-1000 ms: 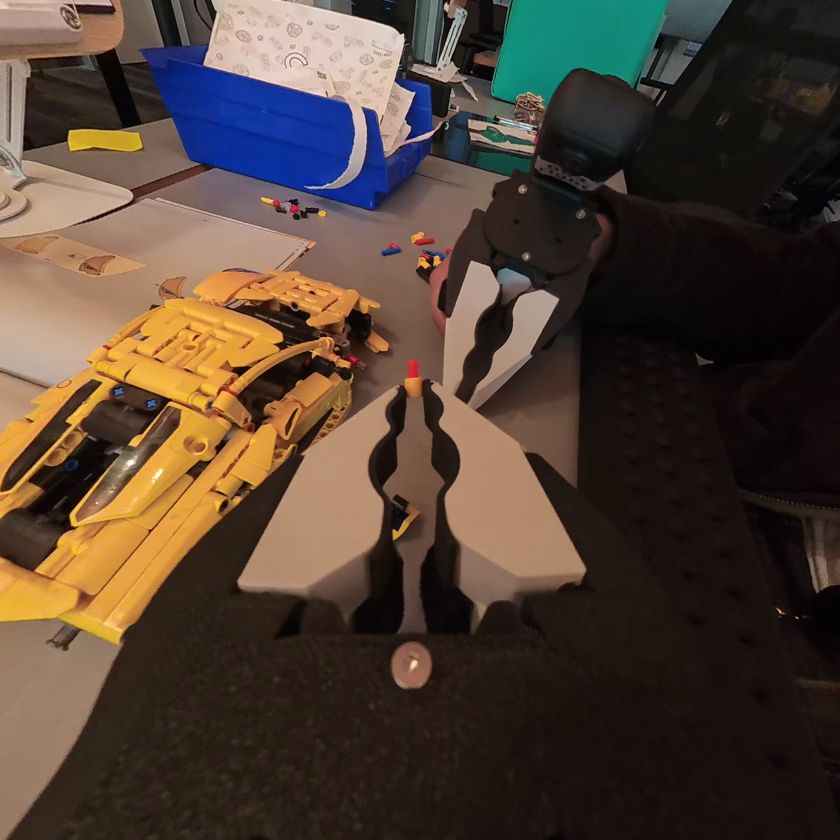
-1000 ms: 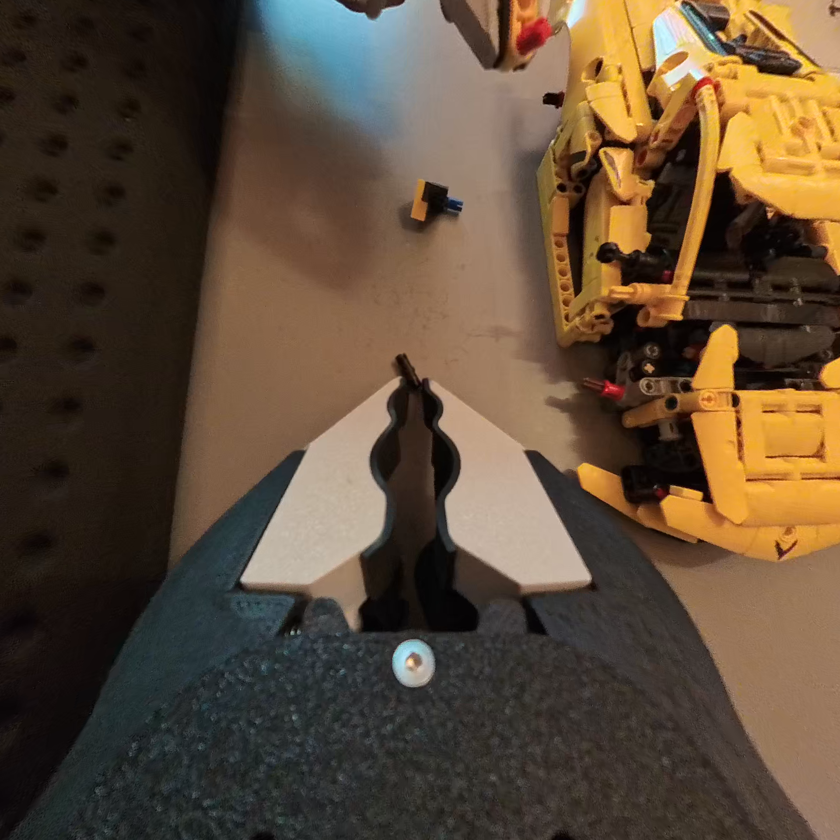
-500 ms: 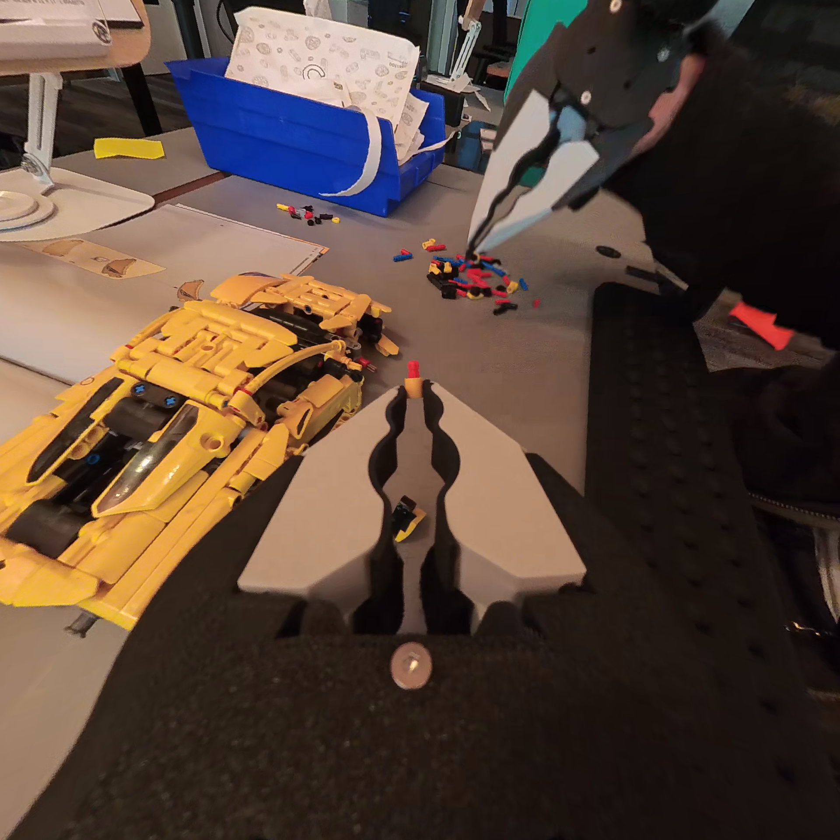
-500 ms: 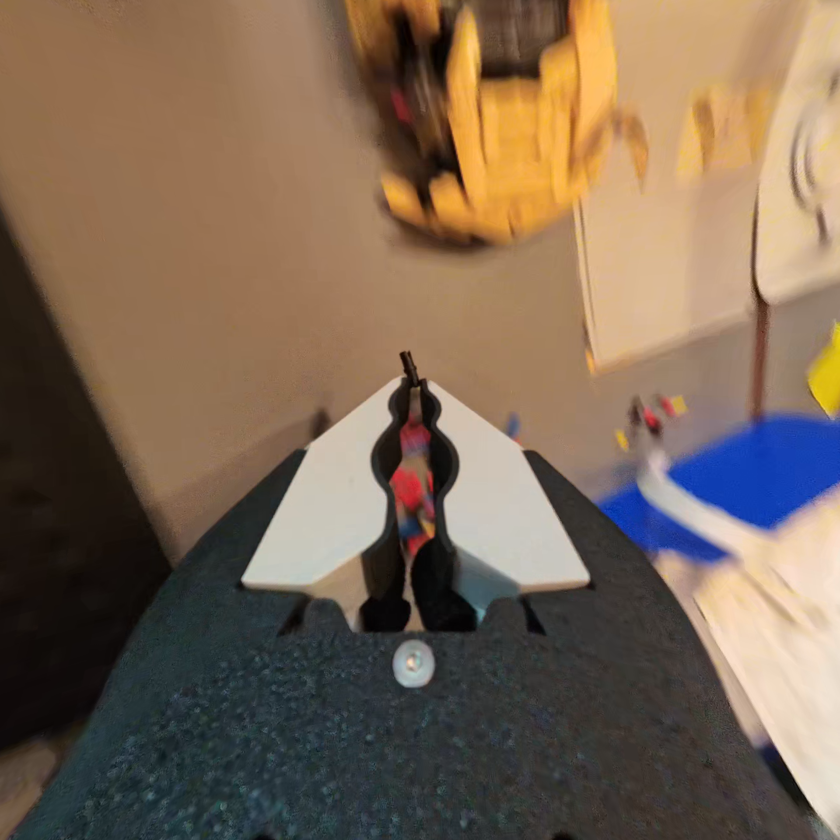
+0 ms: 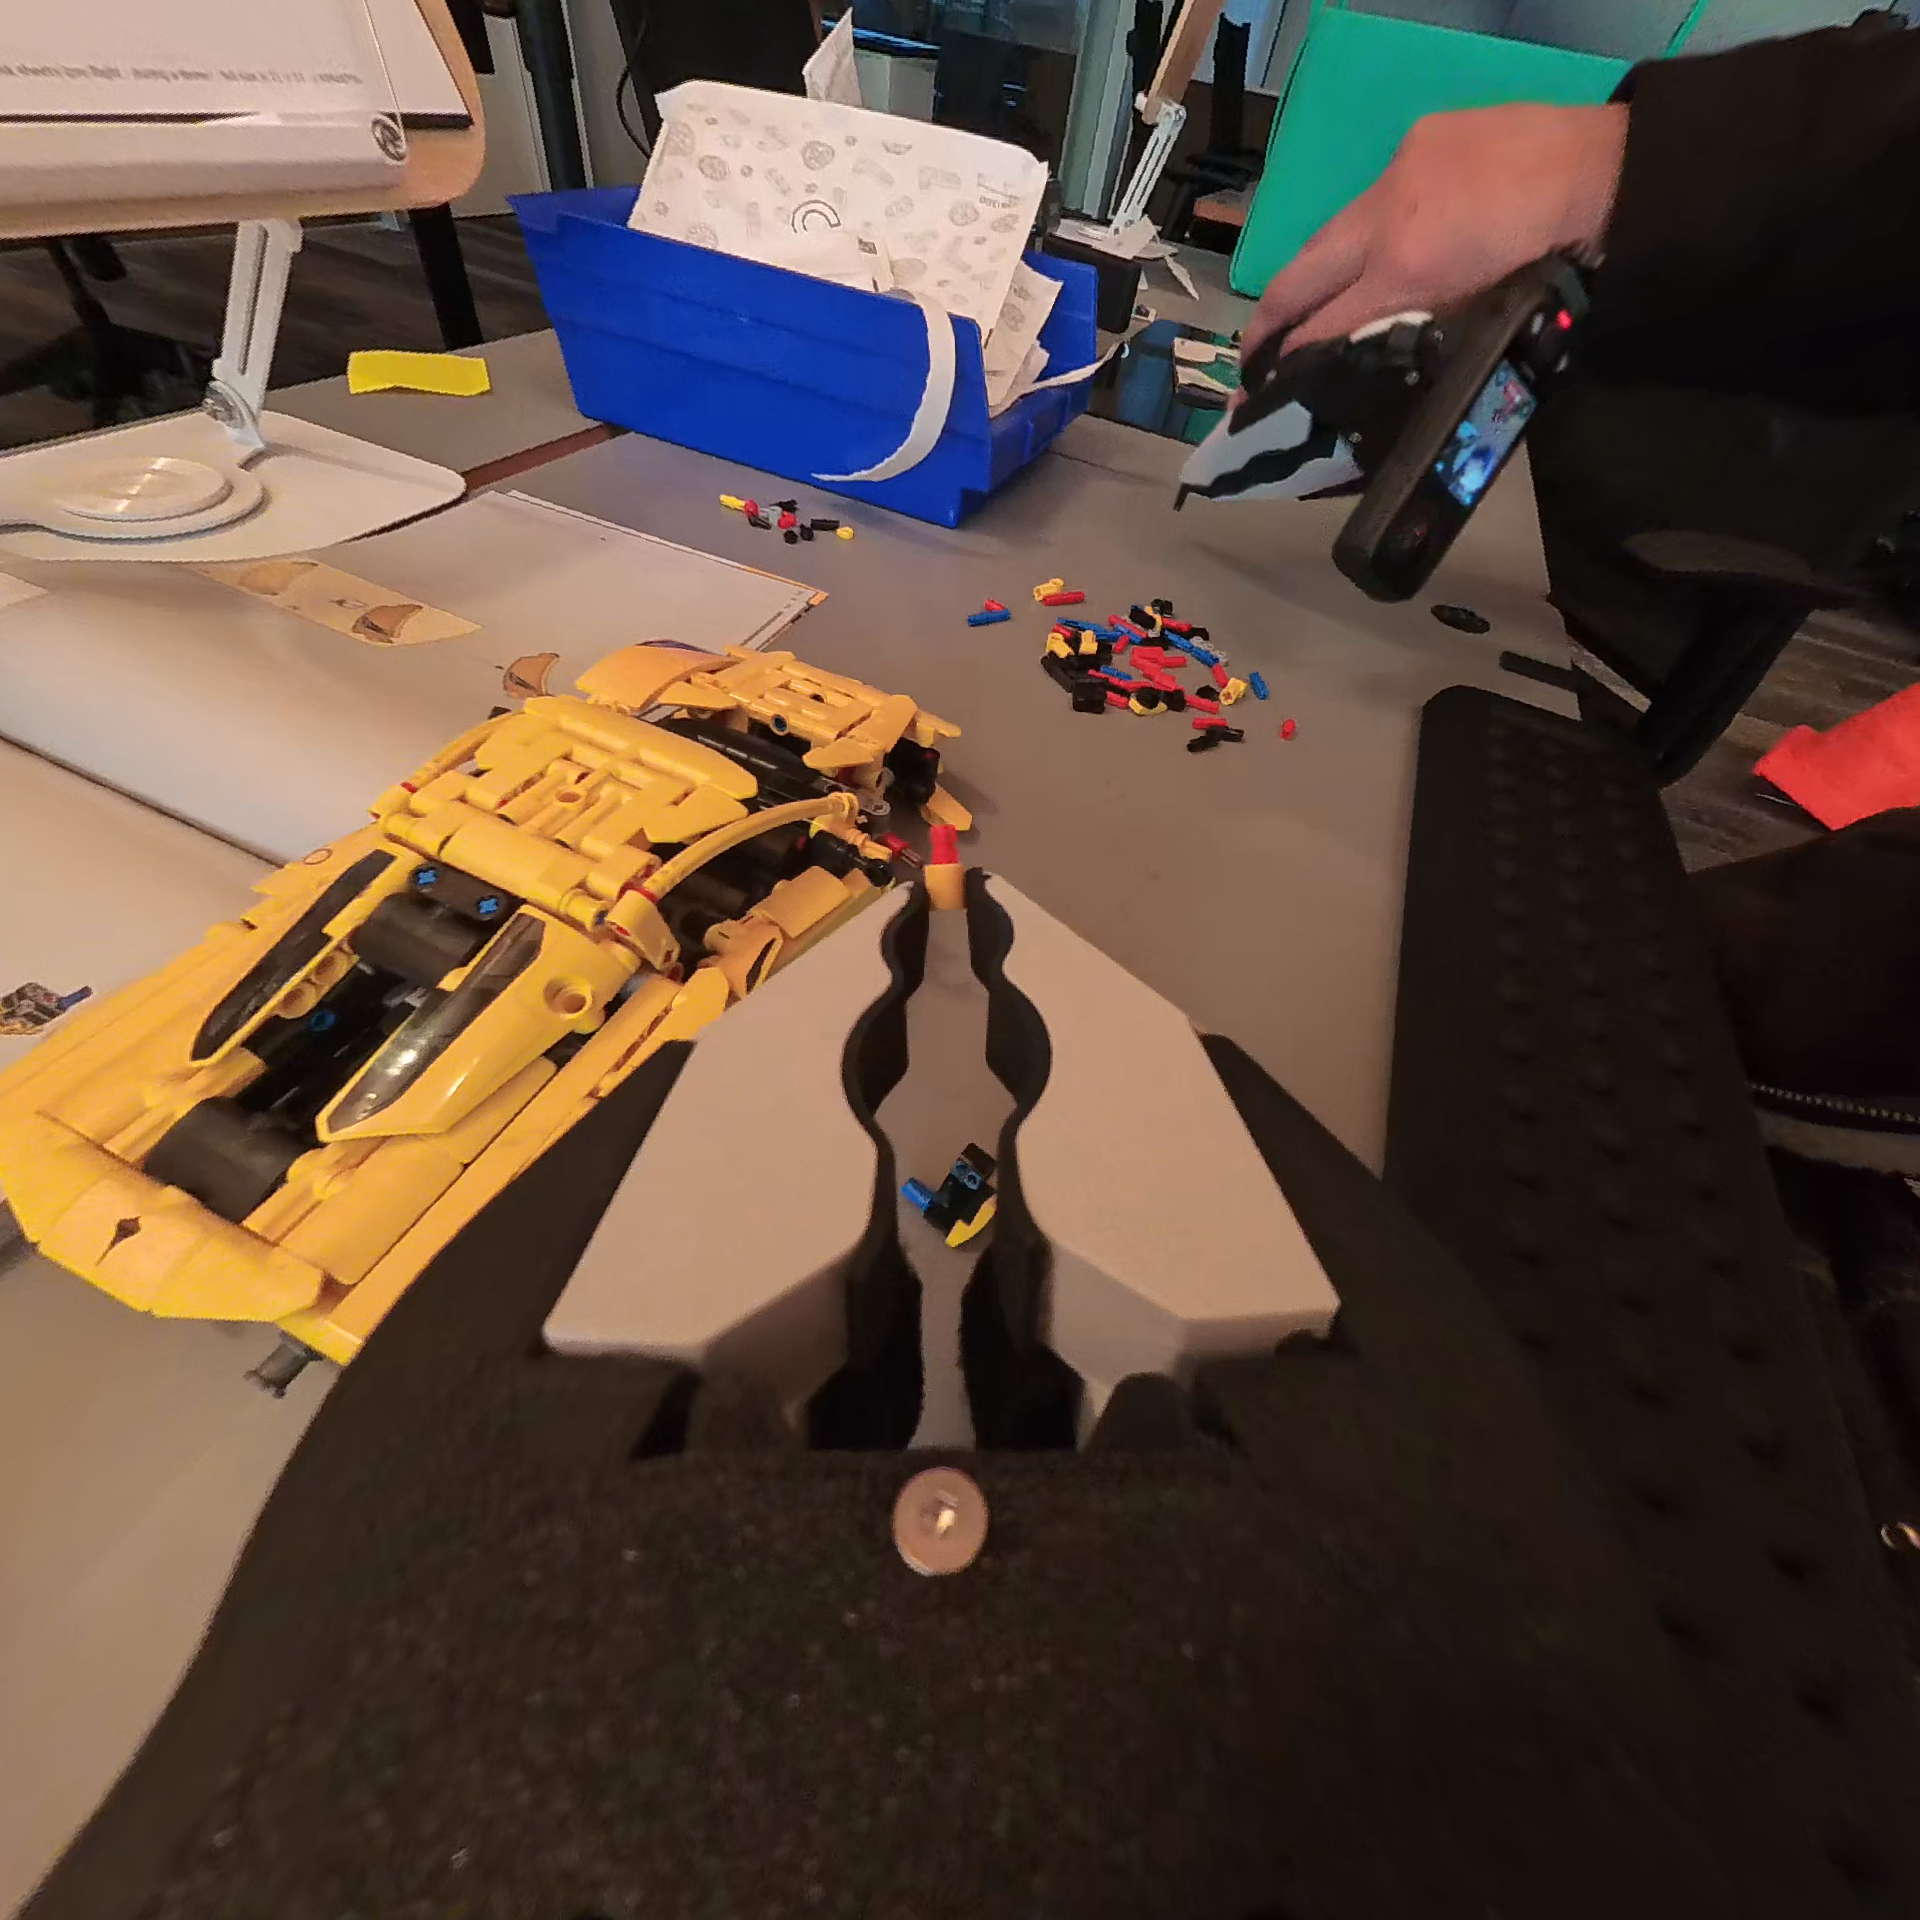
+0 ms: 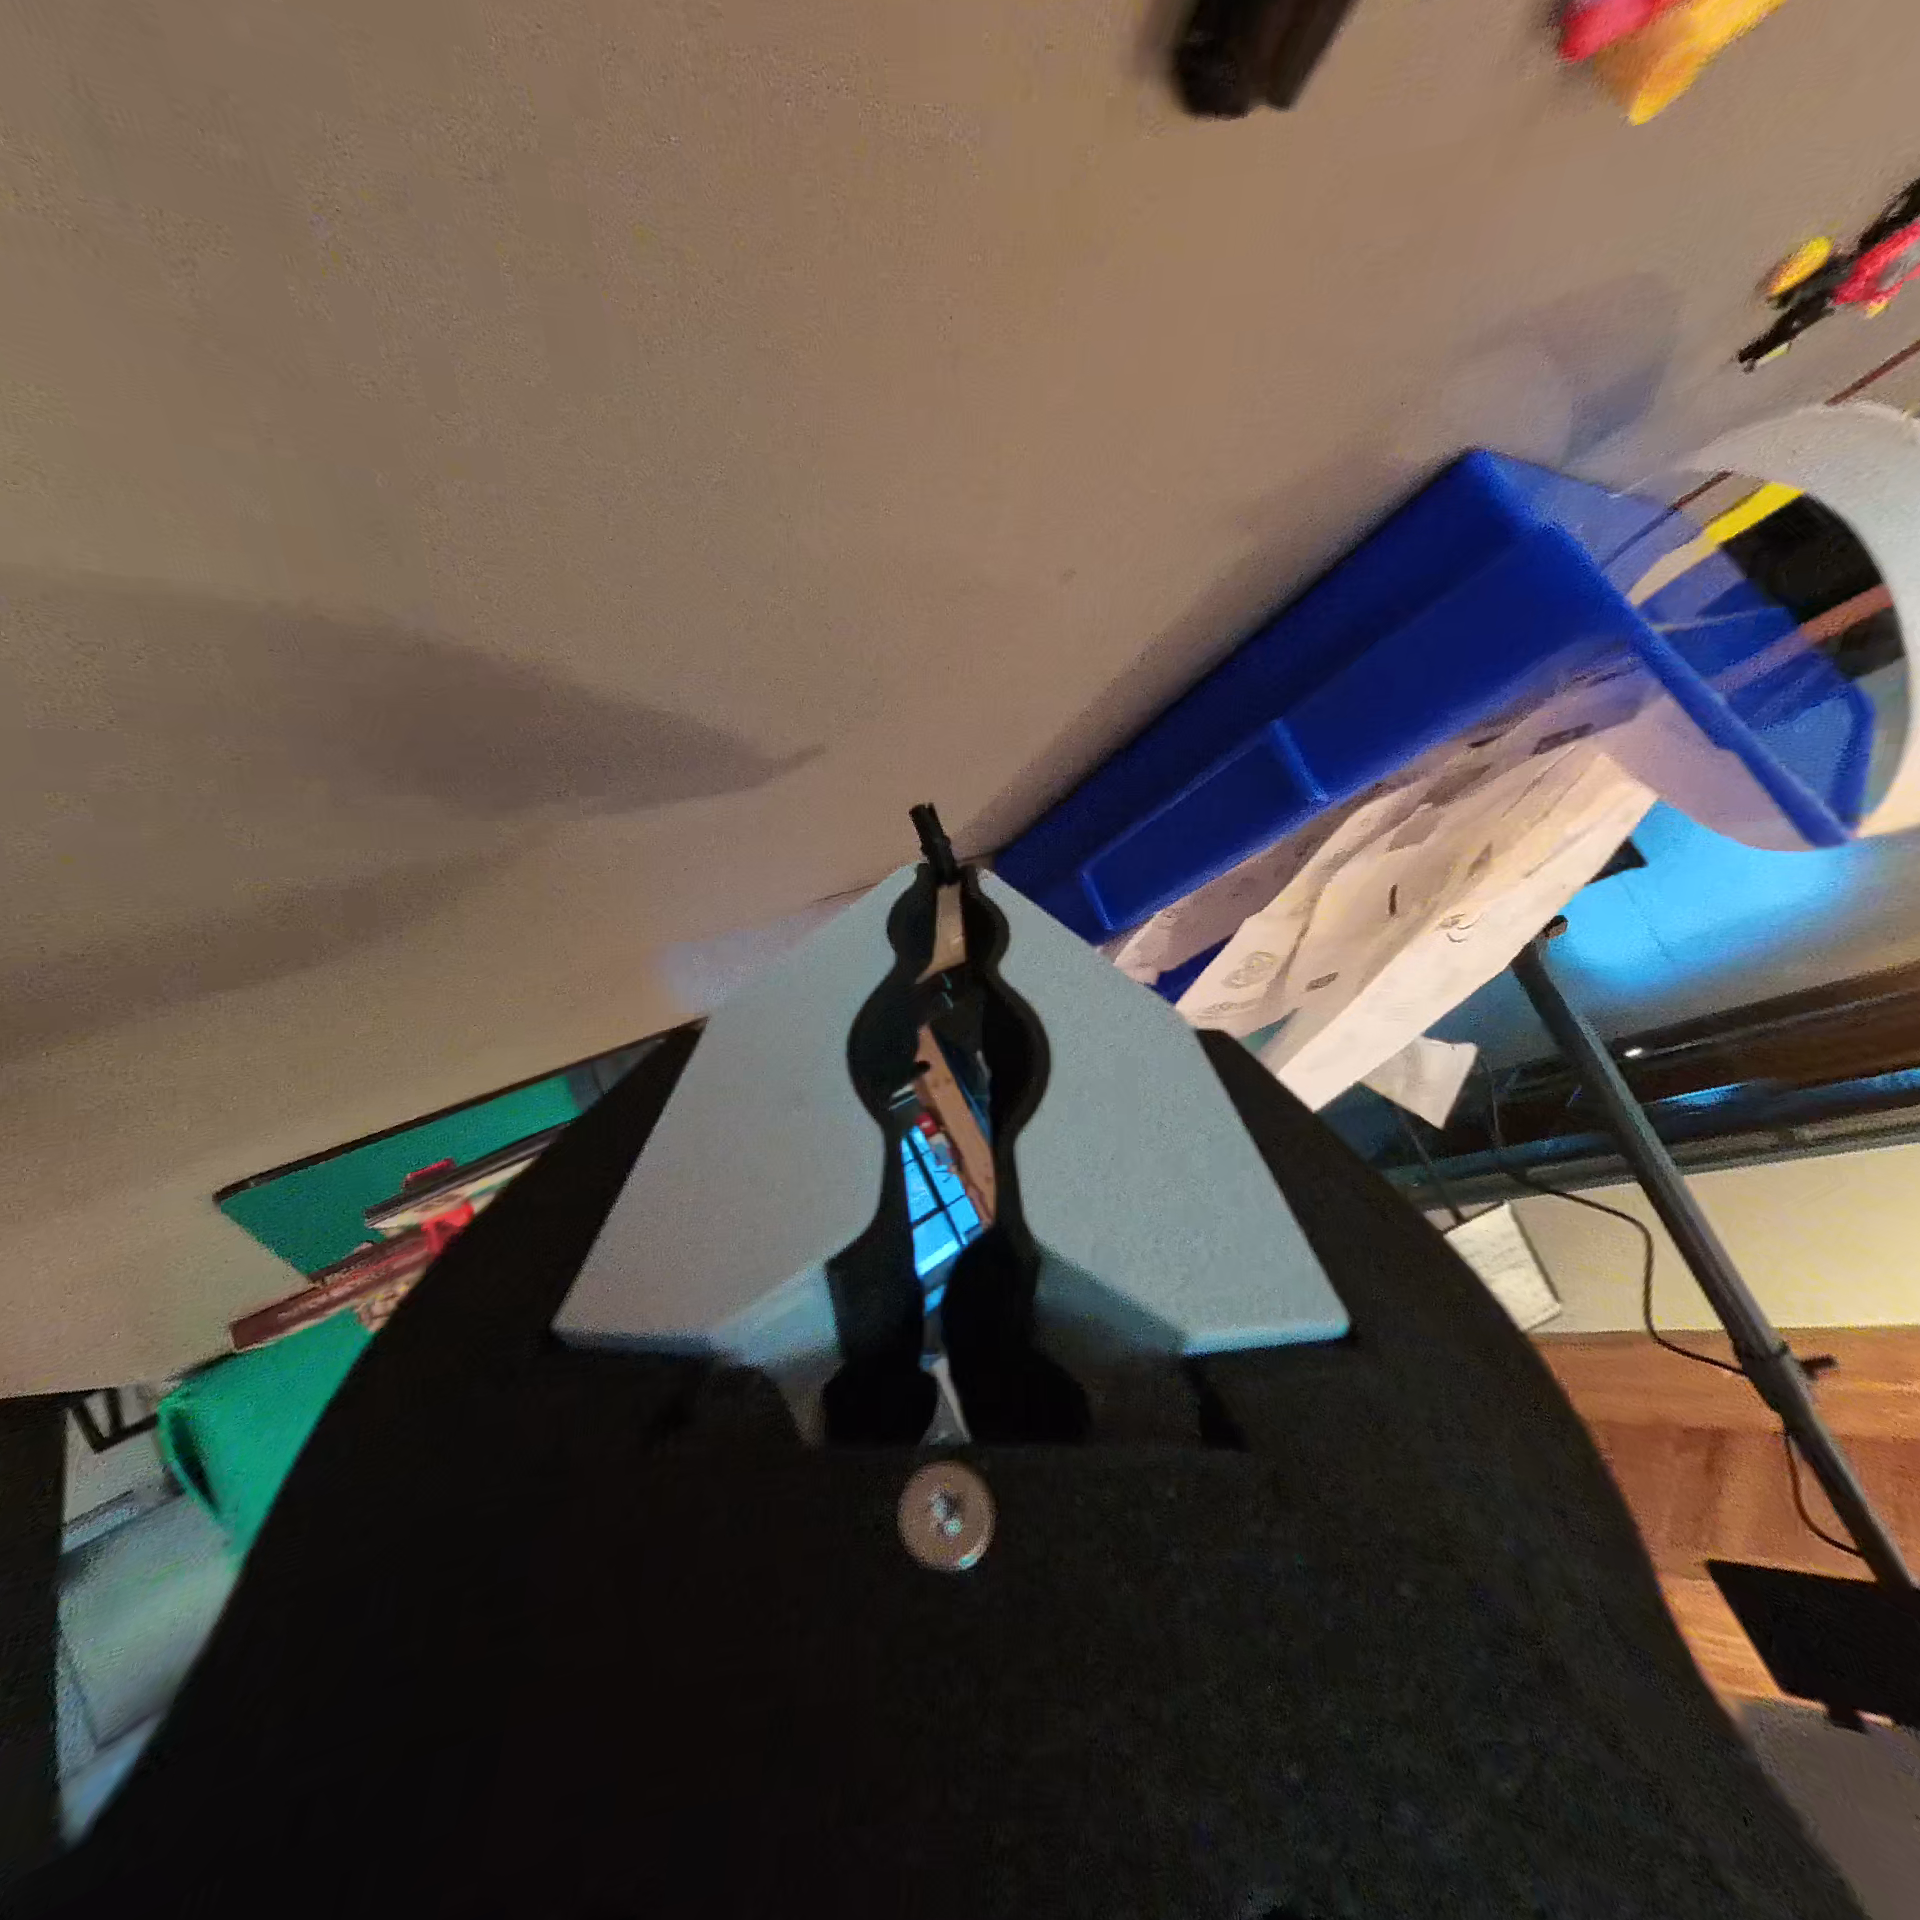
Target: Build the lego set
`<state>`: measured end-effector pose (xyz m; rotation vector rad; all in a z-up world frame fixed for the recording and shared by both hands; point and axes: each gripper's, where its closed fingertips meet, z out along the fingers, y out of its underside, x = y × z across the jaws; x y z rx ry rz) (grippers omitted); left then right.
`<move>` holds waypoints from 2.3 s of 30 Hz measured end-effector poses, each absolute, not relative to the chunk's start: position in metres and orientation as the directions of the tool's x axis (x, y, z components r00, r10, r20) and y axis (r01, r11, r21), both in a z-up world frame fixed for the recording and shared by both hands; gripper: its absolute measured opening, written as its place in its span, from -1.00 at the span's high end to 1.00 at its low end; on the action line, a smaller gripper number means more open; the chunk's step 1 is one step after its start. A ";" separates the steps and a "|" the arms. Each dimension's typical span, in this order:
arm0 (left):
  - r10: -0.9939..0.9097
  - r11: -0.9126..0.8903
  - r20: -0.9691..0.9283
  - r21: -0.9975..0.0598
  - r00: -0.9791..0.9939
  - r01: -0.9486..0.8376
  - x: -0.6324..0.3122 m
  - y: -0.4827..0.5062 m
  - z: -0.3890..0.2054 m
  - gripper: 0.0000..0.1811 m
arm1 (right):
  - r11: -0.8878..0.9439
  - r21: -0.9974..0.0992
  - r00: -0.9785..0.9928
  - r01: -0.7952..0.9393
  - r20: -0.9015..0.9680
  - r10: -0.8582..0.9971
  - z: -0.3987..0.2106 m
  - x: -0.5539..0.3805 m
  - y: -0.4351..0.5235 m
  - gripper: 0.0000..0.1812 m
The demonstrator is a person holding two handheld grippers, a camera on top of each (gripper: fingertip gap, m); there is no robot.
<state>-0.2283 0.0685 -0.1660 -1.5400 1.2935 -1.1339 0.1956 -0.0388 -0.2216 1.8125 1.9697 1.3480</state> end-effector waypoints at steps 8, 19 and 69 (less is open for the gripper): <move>-0.990 -0.138 0.126 -0.951 0.062 -0.276 -0.227 0.066 -0.168 0.92 | -0.105 0.727 -0.234 0.678 0.349 0.907 -0.233 0.215 -0.058 0.97; -0.991 -0.134 0.120 -0.948 0.065 -0.288 -0.226 0.066 -0.170 0.93 | -0.131 0.731 -0.180 0.670 0.332 0.926 -0.239 0.217 -0.062 0.97; -0.992 -0.125 0.113 -0.948 0.058 -0.294 -0.225 0.062 -0.171 0.93 | -0.664 -0.746 0.999 0.053 0.037 0.039 -0.243 0.210 -0.066 0.77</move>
